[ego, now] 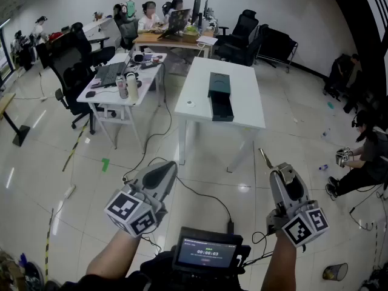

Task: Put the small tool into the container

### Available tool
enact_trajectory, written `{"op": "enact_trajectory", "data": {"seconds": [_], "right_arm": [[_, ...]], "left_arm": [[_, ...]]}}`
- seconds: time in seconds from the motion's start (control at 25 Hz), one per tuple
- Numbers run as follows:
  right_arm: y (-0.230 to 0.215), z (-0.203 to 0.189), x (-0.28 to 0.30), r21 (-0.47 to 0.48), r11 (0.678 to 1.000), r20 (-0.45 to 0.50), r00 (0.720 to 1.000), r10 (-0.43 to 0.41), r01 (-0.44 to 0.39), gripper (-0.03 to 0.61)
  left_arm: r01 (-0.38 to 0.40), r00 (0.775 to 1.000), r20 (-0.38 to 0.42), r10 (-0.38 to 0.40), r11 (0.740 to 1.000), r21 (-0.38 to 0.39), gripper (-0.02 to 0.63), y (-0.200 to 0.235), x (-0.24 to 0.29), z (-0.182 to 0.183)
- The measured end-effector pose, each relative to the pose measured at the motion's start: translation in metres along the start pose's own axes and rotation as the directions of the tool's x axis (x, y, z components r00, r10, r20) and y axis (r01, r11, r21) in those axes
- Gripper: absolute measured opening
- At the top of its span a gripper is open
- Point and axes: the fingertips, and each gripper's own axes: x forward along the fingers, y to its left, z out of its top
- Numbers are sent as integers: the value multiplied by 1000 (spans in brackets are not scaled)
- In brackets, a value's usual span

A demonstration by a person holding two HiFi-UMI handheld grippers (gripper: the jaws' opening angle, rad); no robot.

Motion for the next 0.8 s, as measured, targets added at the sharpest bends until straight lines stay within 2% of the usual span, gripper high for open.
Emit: {"op": "enact_trajectory", "data": {"seconds": [0.2, 0.36, 0.52, 0.8], "right_arm": [[16, -12, 37, -3, 1000, -13, 1000, 0, 0, 247], [11, -15, 70, 3, 1000, -6, 1000, 9, -9, 247], [-18, -20, 106, 10, 1000, -9, 1000, 16, -16, 247], [-101, -5, 171, 1, 999, -16, 999, 39, -39, 247]], "left_arm": [[1, 1000, -7, -1, 1000, -24, 17, 37, 4, 3], [7, 1000, -26, -7, 1000, -21, 17, 60, 24, -1], [-3, 999, -35, 2, 1000, -25, 17, 84, 62, -9], [-42, 998, -44, 42, 999, 8, 17, 111, 162, 5]]}}
